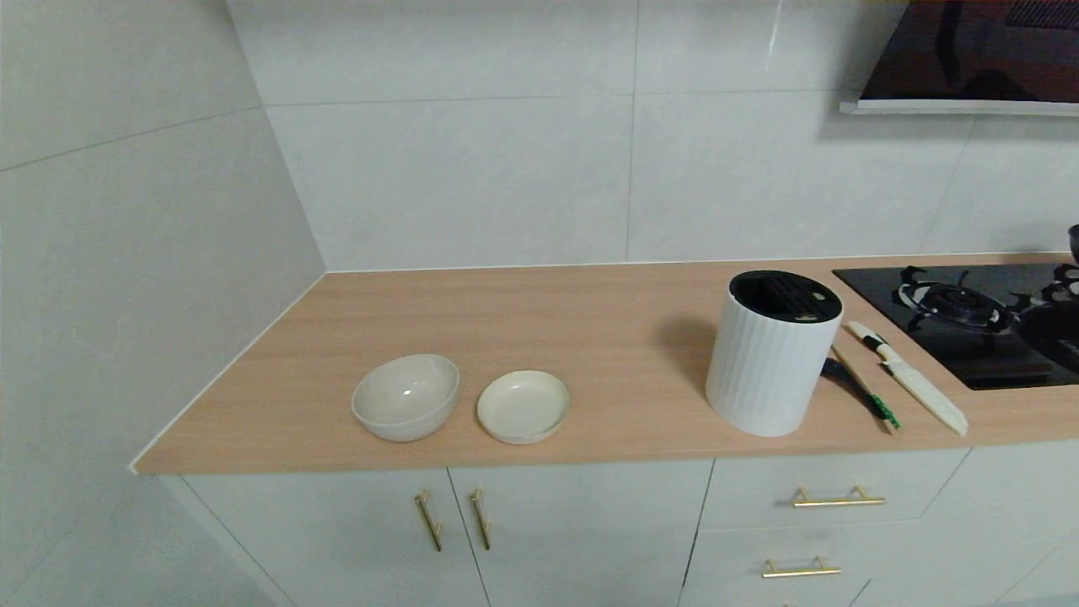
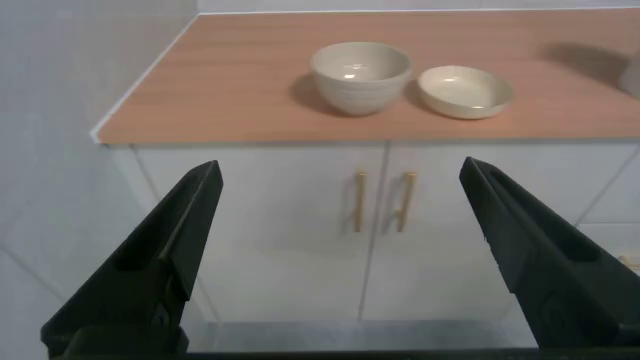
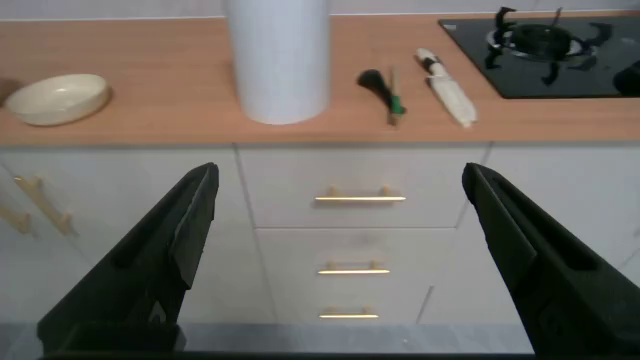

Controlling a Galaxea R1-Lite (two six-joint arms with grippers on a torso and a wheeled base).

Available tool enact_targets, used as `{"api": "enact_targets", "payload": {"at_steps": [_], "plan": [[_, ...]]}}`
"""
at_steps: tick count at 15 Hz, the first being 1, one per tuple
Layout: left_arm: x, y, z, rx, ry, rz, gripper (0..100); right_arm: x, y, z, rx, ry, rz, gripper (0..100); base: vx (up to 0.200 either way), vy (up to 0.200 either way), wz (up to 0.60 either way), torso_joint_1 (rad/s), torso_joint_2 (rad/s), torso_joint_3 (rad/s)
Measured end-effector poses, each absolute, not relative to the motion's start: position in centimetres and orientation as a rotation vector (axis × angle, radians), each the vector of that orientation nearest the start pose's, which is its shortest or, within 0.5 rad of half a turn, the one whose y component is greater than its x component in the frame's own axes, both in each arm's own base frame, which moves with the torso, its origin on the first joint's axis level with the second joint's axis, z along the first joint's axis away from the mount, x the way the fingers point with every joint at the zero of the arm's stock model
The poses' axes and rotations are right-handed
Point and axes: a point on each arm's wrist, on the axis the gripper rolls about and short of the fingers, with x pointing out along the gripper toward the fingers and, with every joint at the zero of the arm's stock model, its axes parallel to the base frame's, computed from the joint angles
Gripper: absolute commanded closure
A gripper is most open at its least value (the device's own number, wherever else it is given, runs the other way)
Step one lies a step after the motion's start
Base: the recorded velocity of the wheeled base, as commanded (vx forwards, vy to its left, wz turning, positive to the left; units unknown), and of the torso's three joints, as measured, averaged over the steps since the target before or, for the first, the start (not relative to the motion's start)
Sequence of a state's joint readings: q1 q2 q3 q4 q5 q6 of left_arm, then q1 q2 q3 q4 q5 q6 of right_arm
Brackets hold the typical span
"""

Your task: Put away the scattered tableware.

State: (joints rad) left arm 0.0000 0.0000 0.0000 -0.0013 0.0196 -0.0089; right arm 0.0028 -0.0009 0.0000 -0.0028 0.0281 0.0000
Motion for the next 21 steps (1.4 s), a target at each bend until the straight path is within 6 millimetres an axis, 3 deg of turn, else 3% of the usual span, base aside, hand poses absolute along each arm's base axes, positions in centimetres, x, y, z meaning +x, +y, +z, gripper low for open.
{"api": "enact_targets", "payload": {"at_steps": [12,21], "plan": [[-2.28,0.04,7.56,-0.007,-0.001,0.019,0,-2.29,0.06,7.57,0.001,-0.004,0.032,0,0.000,0.200,0.00,0.002,0.00,0.002],[-2.28,0.04,7.56,-0.006,-0.001,0.020,0,-2.29,0.05,7.57,0.001,-0.004,0.030,0,0.000,0.000,0.00,0.000,0.00,0.000]]}}
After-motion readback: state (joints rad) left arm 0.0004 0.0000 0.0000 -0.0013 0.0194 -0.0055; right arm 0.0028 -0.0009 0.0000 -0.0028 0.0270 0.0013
